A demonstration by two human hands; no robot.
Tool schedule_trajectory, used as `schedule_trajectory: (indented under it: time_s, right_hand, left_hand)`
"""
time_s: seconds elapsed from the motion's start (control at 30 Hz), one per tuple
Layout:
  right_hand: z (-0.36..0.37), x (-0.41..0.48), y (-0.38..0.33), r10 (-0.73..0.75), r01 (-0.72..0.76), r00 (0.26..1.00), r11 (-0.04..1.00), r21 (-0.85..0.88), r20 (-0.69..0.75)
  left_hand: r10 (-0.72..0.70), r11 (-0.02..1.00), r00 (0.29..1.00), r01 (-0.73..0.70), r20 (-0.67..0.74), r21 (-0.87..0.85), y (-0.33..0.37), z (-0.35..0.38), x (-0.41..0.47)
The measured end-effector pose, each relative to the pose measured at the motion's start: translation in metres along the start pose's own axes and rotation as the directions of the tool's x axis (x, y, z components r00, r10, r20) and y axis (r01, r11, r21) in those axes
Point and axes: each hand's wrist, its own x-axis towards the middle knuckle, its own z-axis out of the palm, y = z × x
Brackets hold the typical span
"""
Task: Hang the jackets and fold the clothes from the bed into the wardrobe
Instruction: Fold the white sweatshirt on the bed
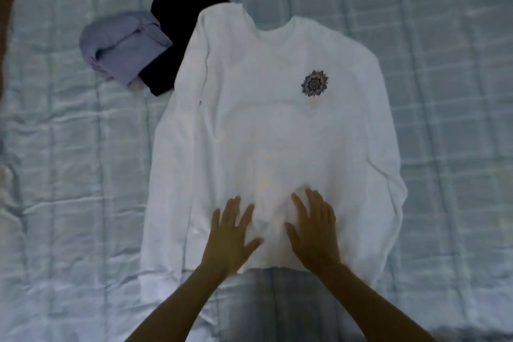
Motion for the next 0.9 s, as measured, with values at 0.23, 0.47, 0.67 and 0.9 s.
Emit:
schedule_trajectory:
  time_s: [0.23,0.47,0.67,0.9]
  right_hand:
    - [0.019,-0.044,0.014,0.006,0.013,0.995,0.983,-0.182,0.104]
    - [0.022,-0.084,0.039,-0.061,0.074,0.996,0.971,-0.229,0.064]
    - [0.014,-0.072,0.043,-0.125,0.097,0.982,0.978,-0.185,-0.143]
    - [0.014,-0.146,0.037,-0.145,0.136,0.988,0.975,-0.174,-0.043]
  left_hand:
    - [0.189,0.967,0.977,-0.203,0.101,0.154,-0.022,0.016,-0.031]
    - [0.127,0.963,0.992,-0.119,-0.016,0.243,-0.072,0.019,-0.067]
    - [0.24,0.927,0.97,-0.221,-0.028,0.303,-0.068,-0.005,-0.042]
    - [0.273,0.91,0.95,-0.306,0.149,0.28,-0.057,-0.005,-0.099]
